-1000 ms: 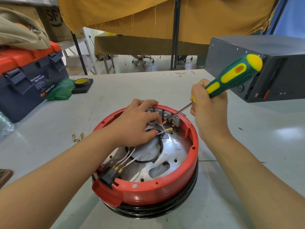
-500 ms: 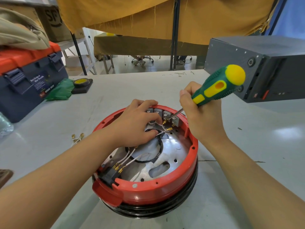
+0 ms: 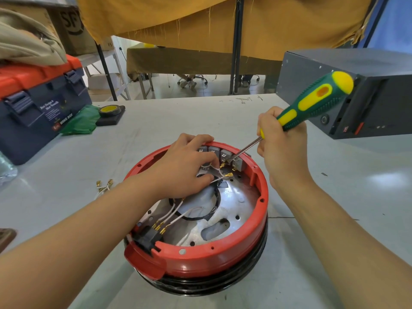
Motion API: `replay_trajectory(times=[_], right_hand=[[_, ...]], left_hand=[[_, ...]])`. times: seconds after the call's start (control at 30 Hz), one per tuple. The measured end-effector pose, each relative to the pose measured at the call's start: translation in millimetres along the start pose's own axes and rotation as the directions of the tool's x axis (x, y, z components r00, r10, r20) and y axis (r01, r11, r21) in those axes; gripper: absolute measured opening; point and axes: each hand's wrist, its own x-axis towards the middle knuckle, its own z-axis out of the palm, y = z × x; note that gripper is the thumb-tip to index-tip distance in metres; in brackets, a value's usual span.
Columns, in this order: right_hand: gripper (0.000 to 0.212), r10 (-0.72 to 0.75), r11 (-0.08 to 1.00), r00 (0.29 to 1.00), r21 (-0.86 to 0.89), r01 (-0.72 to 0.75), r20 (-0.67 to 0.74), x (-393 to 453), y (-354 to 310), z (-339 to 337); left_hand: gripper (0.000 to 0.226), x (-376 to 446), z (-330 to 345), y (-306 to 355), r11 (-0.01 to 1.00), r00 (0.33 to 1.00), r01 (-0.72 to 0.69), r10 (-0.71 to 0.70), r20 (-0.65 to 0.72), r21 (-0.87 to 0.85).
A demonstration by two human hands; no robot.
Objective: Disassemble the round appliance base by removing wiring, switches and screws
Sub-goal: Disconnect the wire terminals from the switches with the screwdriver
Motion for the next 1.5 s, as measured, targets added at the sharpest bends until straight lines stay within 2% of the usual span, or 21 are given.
replay_trajectory(times=[0.47, 0.53, 0.67, 0.73, 0.87, 1.2, 1.3, 1.5], right_hand=[[0.034, 0.031, 0.999, 0.999, 0.033, -0.029, -0.041, -2.0, -1.9, 1.0], [0.031, -0.003, 1.0, 1.0, 0.013, 0.003, -0.03, -4.0, -3.2, 1.2], [0.028, -0.143, 0.984, 0.985, -0.093, 0.151, 0.093, -11.9, -5.1, 2.9], [0.028, -0.168, 0.977, 0.977, -0.107, 0.182, 0.13, -12.2, -6.1, 2.5], [0.027, -0.173, 0.978, 0.977, -0.097, 0.185, 0.122, -10.1, -5.8, 0.1], [0.034, -0.311, 0.917, 0.934, -0.202, 0.344, 0.177, -11.8, -4.9, 1.0], [0.033, -0.291, 0.928, 0.943, -0.194, 0.319, 0.161, -11.6, -4.5, 1.0], [0.026, -0.128, 0.984, 0.99, -0.115, 0.134, 0.054, -8.3, -3.4, 1.0]], left_hand=[[0.025, 0.4, 0.4, 0.3, 1.0, 1.0, 0.001, 0.0, -0.015, 0.006], [0.025, 0.6, 0.4, 0.3, 1.0, 1.0, 0.001, -0.001, -0.016, 0.009], [0.025, 0.5, 0.5, -0.2, 1.0, 1.0, -0.002, 0.003, -0.018, 0.016], [0.025, 0.8, 0.8, -0.2, 1.0, 1.0, -0.002, 0.002, -0.015, 0.018], [0.025, 0.7, 1.4, -0.3, 1.0, 1.0, 0.002, -0.002, -0.012, 0.011], [0.029, -0.1, 1.3, 0.3, 1.0, 1.0, -0.005, 0.005, -0.017, 0.024], [0.029, -0.2, 1.0, 0.1, 1.0, 1.0, -0.005, 0.006, -0.018, 0.022], [0.029, 0.3, 1.0, 0.6, 0.999, 1.0, -0.006, 0.007, -0.015, 0.034]])
